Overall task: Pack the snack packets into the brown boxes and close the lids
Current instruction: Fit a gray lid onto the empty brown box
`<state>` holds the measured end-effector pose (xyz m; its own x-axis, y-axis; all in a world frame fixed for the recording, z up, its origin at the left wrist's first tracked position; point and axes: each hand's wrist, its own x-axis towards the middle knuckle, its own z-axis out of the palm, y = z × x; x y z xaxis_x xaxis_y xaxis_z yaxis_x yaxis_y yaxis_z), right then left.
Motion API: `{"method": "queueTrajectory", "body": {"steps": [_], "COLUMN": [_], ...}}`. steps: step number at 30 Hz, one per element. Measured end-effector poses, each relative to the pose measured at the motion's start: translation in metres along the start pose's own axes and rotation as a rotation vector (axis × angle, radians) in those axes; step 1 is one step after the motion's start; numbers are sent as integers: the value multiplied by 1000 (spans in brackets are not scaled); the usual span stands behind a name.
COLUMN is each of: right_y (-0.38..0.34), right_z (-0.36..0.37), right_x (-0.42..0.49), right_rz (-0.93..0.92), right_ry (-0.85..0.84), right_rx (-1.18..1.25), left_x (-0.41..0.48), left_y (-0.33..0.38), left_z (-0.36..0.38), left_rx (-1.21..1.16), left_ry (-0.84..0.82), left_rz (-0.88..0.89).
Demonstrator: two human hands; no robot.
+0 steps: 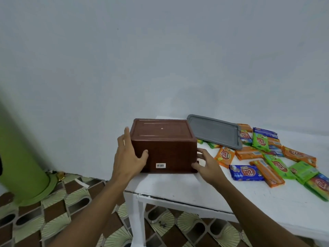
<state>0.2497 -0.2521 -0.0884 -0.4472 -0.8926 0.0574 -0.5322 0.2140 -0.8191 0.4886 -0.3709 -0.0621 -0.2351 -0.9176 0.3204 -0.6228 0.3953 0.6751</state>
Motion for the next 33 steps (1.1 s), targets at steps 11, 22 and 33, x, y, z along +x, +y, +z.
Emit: {"method": "queueTrajectory", "body": {"steps": [11, 22, 33], "right_y": [-26, -17, 12], "right_z": [-83, -100, -85], "right_x": [0, 43, 75], "right_rz": [-313, -46, 138], "right_ry": [598, 432, 316], "right_rx": [-1, -335, -537], "left_x": [48, 85, 122], "left_y": [72, 59, 52], "left_z": [-23, 31, 81], "left_rx": [342, 334, 576], "left_ry": [-56, -21, -458], "left_rz": [494, 519, 647]}}
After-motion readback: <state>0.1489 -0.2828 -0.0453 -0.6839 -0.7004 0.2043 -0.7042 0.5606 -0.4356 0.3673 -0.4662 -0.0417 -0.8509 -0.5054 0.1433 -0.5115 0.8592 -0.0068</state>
